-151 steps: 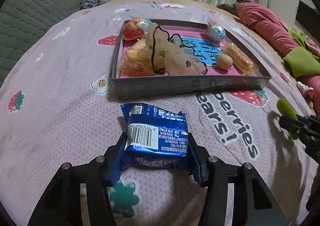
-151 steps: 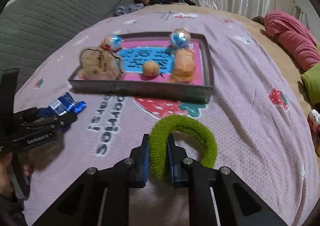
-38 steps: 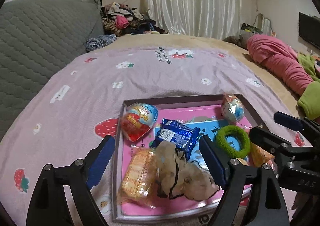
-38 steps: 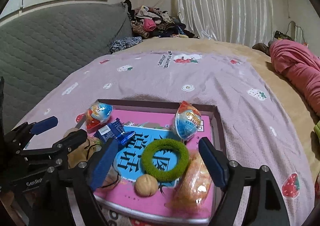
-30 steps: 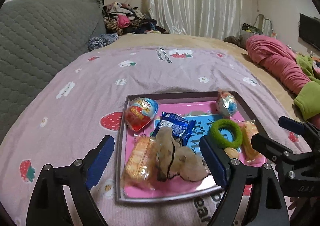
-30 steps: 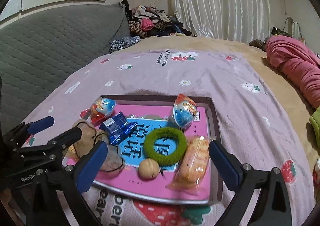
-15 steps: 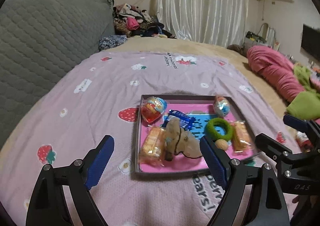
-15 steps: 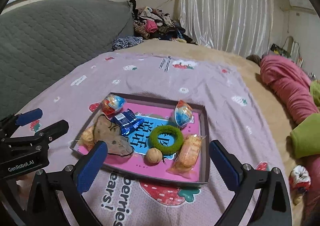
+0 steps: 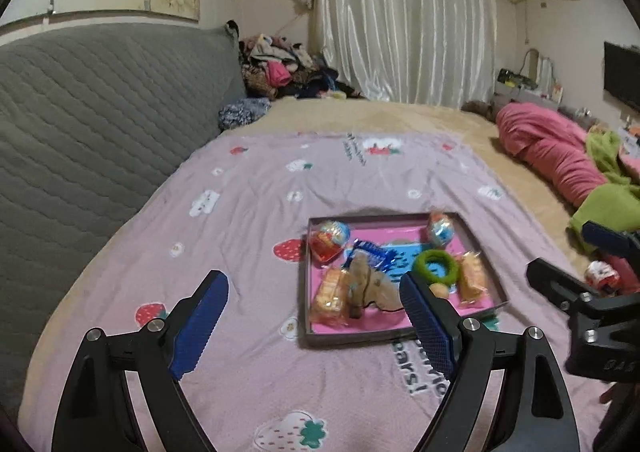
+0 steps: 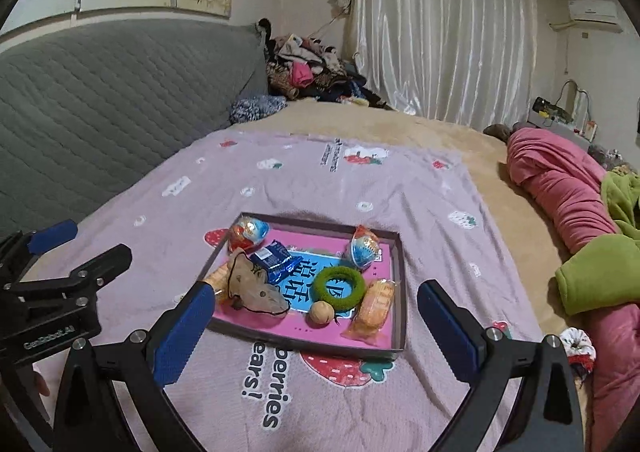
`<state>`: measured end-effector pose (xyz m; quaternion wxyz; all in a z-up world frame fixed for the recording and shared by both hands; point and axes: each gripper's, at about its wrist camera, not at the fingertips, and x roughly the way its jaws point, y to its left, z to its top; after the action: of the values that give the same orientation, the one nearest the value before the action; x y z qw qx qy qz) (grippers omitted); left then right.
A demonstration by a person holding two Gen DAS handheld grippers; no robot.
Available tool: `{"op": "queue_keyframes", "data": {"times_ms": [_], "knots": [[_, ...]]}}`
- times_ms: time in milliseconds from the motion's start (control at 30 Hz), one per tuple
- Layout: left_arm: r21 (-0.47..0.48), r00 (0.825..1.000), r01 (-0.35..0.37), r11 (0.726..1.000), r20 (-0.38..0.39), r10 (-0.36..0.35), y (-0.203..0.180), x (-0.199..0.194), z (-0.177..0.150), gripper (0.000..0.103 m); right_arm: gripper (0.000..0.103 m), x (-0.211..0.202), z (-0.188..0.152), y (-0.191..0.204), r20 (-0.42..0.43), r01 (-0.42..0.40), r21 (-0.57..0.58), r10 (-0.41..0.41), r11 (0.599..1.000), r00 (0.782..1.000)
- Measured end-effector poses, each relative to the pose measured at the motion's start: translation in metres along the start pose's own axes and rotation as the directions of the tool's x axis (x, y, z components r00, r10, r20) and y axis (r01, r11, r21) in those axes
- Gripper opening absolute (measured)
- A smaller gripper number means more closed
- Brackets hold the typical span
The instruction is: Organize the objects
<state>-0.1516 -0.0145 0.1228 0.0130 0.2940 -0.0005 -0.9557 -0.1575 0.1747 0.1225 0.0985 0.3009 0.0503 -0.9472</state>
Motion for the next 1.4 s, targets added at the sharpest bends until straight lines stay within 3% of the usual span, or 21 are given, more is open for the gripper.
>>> {"op": "queue_keyframes", "data": {"times_ms": [300, 600, 1400], "knots": [[0.023, 0.999, -0.039, 0.999, 0.034, 0.038, 0.0, -0.055, 0.003, 0.088, 0.102, -0.056, 0.01, 0.011, 0.065, -0.009, -0.006, 0.009, 1.0, 0.998], [0.034, 0.995, -0.071, 0.997, 0.074, 0.068, -0.005, -0.098, 0.005, 0.088, 0.102, -0.087, 0.009, 0.015, 0.086, 0.015, -0.015, -0.014, 1.0, 0.996], [0.024, 0.997, -0.051, 0.998, 0.051, 0.05, -0.014, -0.14, -0.026, 0.088, 0.102, -0.141, -0.02, 0.004, 0.124, 0.005, 0.005, -0.006, 1.0, 0.992]]}}
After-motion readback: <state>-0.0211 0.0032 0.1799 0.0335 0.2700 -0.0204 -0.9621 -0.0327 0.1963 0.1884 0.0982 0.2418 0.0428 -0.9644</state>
